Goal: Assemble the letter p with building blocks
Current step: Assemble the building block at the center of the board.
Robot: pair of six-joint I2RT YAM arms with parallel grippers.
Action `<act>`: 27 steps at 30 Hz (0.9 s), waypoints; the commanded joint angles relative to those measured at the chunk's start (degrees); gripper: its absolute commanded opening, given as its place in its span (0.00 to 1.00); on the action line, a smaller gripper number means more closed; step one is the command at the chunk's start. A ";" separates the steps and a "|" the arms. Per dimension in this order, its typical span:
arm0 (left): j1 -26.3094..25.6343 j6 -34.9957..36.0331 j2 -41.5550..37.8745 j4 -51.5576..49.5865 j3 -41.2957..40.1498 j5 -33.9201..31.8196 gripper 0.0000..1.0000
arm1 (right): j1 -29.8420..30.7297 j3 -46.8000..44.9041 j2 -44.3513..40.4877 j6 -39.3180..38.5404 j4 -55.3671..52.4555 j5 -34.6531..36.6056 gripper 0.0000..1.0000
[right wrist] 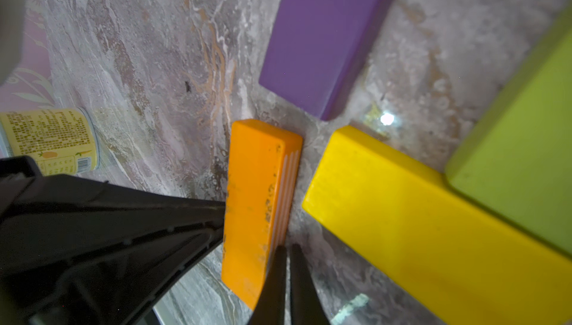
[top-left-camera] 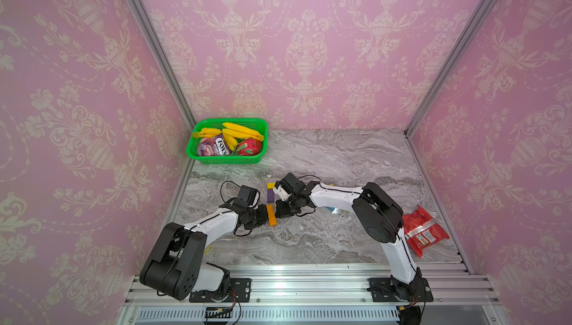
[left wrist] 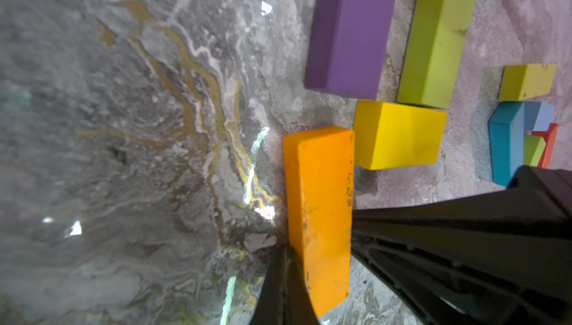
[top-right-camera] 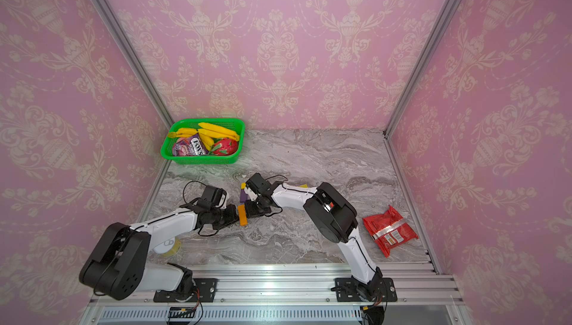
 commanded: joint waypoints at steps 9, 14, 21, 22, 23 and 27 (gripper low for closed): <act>-0.47 -0.46 4.45 -1.85 0.43 -1.58 0.00 | 0.05 -0.82 1.00 0.62 -2.63 0.88 0.10; -0.03 -0.33 4.01 -2.06 0.27 -2.35 0.00 | -0.01 -0.65 1.02 0.58 -2.56 0.80 0.10; 1.39 -0.08 3.49 -2.46 0.16 -2.34 0.00 | 0.04 -0.73 0.90 0.75 -2.57 0.77 0.10; 1.82 -0.06 3.29 -2.52 0.07 -2.42 0.00 | 0.05 -0.72 0.90 0.83 -2.56 0.80 0.10; 2.33 0.18 3.13 -2.60 0.11 -2.35 0.00 | 0.04 -0.81 0.78 0.84 -2.52 0.86 0.10; 4.00 0.99 2.63 -3.10 0.25 -2.18 0.00 | 0.12 -1.34 0.66 0.97 -2.22 0.69 0.10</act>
